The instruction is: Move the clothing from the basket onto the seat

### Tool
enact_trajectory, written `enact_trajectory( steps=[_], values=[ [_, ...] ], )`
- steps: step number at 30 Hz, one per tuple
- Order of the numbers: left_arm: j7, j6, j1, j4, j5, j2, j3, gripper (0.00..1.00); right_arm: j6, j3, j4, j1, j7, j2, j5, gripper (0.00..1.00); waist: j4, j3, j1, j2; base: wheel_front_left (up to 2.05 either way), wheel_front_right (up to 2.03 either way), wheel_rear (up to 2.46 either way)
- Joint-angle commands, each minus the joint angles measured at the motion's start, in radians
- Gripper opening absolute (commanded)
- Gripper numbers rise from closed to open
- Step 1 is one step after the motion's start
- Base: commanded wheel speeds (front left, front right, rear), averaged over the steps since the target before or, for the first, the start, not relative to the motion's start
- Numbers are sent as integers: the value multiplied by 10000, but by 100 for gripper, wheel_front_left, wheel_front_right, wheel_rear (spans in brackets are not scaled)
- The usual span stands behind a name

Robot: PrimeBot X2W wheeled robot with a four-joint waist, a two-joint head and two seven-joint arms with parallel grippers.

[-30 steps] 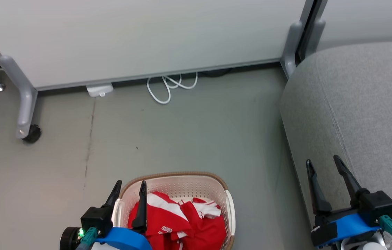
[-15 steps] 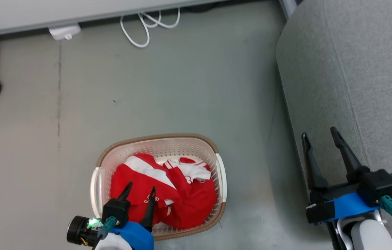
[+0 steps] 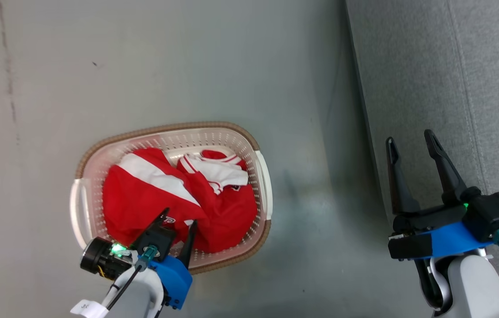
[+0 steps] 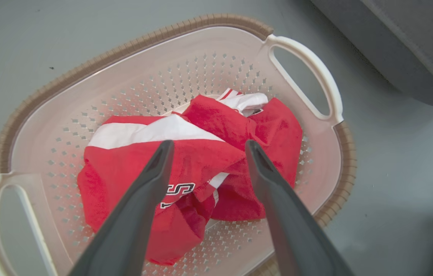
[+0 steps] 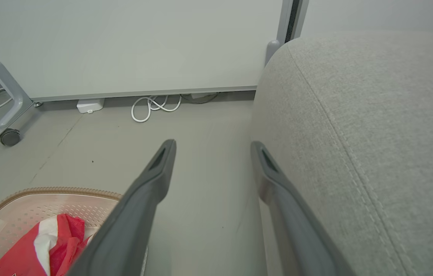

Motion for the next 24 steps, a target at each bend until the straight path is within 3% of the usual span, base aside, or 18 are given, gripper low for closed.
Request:
enact_trajectory(
  steps=[1,15,24],
  values=[
    [-30,-1,-219,113,90,104,-55,100,5,15,-24,-199,-40,-27,49,100,-274,548,-2,0,0,0,0],
    [-14,572,-1889,2255,716,648,-586,100,5,413,-419,-759,-47,-25,783,100,-790,1945,-2,0,0,0,0],
    [-25,1756,-2639,2100,762,832,-521,100,5,450,-579,-887,-48,-25,1031,100,-921,2483,-2,0,0,0,0]
  ],
)
